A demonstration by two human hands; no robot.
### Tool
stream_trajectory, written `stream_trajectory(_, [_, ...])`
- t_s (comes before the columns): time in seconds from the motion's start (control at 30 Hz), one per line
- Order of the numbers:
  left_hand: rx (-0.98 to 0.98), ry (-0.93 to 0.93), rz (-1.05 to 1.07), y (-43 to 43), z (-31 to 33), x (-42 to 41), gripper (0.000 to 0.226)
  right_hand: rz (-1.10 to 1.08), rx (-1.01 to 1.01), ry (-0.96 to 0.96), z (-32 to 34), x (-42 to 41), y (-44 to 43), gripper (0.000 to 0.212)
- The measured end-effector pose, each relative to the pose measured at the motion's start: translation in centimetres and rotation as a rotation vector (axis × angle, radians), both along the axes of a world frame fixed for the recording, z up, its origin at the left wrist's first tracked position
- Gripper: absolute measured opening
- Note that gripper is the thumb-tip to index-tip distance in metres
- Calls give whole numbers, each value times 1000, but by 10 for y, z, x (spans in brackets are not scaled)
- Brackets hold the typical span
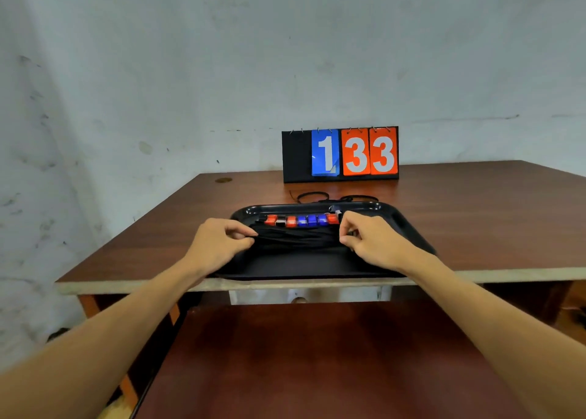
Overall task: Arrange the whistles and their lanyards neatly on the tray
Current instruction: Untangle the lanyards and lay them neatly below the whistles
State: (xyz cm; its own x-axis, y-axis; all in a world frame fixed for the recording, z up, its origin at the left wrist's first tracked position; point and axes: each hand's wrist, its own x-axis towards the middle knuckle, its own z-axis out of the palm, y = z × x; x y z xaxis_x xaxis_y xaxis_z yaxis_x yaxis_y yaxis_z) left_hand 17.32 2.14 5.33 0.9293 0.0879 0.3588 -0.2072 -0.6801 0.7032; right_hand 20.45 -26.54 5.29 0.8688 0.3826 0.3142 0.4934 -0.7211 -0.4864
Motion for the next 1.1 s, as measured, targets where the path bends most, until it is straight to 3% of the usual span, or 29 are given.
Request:
stream_trajectory(0.37, [81,2,11,0,-5,3,14,-6,-98,-90,-4,7,-1,5])
stream_trajectory(0.63, [-5,20,-20,2,-4,2,15,-15,-121,-116,-4,7,0,6])
stream_trajectory(0.9, [211,192,-109,9,23,3,22,-69,-73,-64,4,3,-6,5])
stream_trajectory(1.1, [179,97,-28,1,34,-2,20,-142,-112,-56,14,1,-10,4])
